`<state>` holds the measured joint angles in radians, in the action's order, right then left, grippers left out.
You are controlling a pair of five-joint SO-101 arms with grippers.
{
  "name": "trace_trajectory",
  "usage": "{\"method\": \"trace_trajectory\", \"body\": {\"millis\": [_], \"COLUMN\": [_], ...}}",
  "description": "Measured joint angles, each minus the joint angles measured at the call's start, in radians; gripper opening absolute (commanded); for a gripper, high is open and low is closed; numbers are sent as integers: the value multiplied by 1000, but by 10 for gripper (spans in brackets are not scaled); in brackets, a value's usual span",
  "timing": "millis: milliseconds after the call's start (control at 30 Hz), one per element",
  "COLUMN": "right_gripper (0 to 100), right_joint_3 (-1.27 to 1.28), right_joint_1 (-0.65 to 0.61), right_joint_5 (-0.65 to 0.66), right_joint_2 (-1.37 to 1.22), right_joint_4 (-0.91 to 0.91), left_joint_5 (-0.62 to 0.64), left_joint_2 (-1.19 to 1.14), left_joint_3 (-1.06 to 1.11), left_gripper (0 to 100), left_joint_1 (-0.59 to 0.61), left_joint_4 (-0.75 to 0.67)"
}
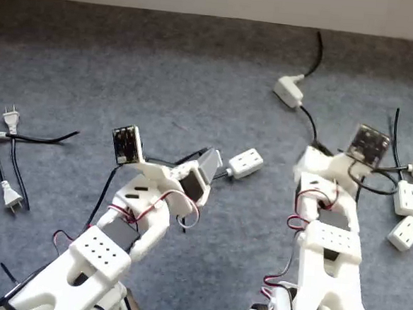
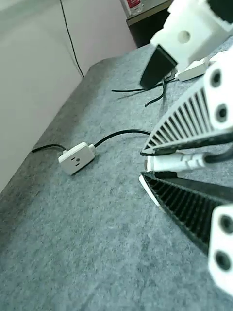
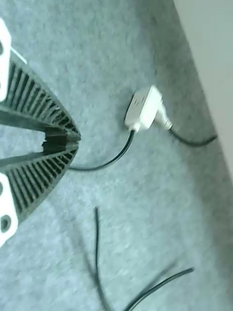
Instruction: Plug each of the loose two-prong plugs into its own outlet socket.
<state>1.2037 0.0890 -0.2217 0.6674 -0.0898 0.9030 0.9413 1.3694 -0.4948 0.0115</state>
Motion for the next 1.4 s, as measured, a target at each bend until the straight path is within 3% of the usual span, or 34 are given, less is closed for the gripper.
{"method": "trace_trajectory", "body": {"millis": [200,367,700,1400], "right_gripper": [8,8,8,8], "right_joint_3": [20,87,103,103], "right_joint_1": [129,184,169,166], "right_joint_5": [-21,-21,-21,-21], "right_joint_2": [0,-2,-2,-2], "right_joint_4": [-146,-161,-161,-161], "left_joint_5": [49,121,144,207], "left_joint_2": [0,-84,-694,-1498], "left_joint_3": [-158,-318,-878,-1887], "left_gripper": [7,7,7,7], "left_joint_1": [9,9,-48,-77], "left_joint_4": [230,387,735,1217]}}
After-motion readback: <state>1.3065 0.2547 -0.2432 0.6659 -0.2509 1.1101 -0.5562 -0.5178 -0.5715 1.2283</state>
